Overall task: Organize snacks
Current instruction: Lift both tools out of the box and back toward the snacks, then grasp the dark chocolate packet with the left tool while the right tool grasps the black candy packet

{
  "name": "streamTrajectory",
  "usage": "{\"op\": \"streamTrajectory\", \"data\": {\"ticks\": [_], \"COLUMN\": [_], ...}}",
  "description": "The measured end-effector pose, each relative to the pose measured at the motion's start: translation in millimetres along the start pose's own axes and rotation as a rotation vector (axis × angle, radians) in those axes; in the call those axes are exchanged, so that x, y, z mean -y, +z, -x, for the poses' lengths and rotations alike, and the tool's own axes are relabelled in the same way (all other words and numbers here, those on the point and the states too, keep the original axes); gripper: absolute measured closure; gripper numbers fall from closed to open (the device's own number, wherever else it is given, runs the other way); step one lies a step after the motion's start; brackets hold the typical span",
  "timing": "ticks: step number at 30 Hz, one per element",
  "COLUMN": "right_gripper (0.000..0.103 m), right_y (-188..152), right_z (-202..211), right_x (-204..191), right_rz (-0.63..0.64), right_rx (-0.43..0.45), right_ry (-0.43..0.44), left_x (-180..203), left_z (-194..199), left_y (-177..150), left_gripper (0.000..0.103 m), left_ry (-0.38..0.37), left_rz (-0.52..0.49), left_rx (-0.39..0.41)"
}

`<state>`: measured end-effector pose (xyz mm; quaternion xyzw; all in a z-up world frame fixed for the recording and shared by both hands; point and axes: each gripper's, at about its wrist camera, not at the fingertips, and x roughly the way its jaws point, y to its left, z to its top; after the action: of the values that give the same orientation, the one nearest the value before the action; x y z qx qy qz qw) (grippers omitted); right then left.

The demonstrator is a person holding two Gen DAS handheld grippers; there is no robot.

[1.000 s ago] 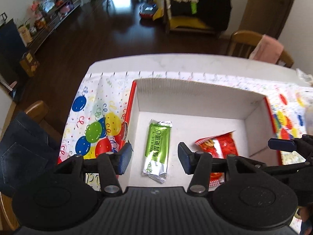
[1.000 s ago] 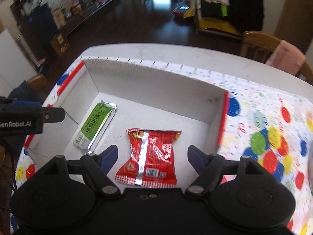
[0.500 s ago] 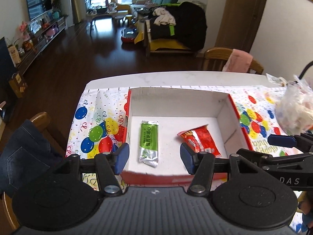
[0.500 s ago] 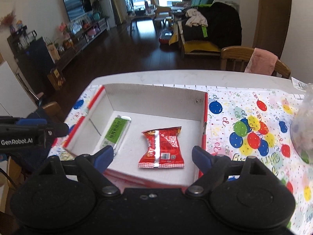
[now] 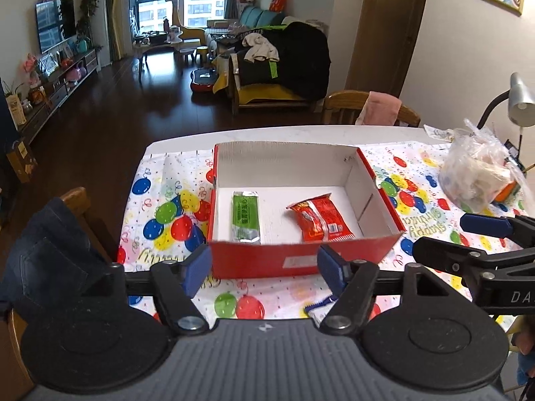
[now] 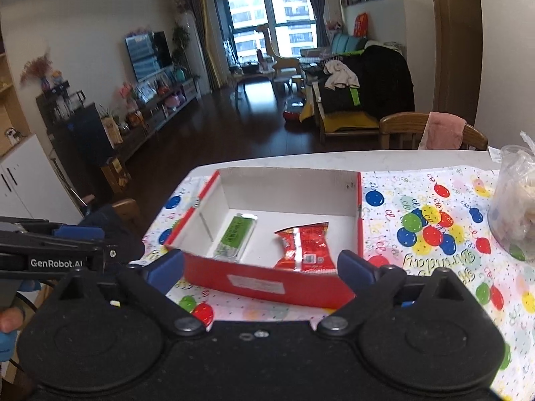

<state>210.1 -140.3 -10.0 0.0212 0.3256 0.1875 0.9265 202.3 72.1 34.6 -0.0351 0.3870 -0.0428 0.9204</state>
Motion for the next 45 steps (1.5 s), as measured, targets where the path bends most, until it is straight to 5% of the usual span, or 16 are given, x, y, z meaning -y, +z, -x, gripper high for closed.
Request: {"op": "streamTrajectory", "data": {"ticks": [14, 26, 31, 36, 45], "right_gripper": [0.0, 0.001, 0.006, 0.025, 0.035], "right_y": [-61, -125, -142, -150, -160], "right_z": [21, 6, -7, -20, -42], "right_x": [-3, 20, 23, 18, 7], "right_rz": [-0.002, -0.077, -0.028, 0.062, 0.162], "right_rx": [-0.019, -0.156, -0.208, -0.24, -0.314], "right_ry": [-0.042, -0.097, -0.108, -0.133, -0.072], "left_x": [-28, -55, -60, -60, -65], "left_z": [16, -11, -32, -49, -66], "left_y": [-61, -108, -122, -136, -148], "left_gripper": [0.022, 0.022, 0.022, 0.022, 0.022], "left_ry": [-0.022, 0.0, 0.0, 0.043, 0.07], "left_rz": [0.077, 0.135, 0.14, 0.122, 0.122], "left_rx": [-0.045, -0.15, -0.218, -0.264, -0.306]}}
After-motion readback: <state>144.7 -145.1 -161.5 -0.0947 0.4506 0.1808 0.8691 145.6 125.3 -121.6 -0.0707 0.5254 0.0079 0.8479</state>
